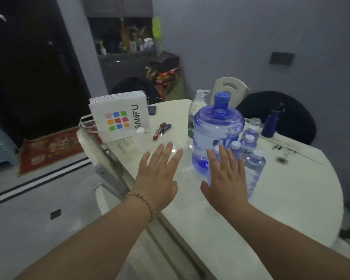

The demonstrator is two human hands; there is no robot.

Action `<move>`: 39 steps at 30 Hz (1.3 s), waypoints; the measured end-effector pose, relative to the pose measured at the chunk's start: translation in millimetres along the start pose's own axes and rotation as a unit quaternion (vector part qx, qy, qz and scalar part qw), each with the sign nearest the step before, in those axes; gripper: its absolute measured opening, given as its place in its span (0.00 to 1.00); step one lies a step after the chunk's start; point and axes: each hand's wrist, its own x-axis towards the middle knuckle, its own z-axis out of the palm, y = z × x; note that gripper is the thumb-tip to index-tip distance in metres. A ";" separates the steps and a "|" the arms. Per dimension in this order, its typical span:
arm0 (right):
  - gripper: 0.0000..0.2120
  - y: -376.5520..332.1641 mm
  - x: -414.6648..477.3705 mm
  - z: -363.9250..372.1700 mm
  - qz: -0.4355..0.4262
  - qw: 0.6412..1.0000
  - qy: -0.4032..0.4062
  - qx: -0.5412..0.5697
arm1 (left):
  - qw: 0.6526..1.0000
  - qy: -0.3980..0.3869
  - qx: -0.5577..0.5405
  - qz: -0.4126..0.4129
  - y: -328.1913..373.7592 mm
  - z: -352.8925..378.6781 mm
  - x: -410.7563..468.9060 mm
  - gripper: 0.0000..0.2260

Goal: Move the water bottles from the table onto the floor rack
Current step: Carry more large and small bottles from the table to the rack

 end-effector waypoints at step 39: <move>0.40 -68.2 299.4 94.5 0.176 0.964 0.079 -0.185 | 0.936 0.088 -0.152 0.305 -131.4 165.4 372.4 0.34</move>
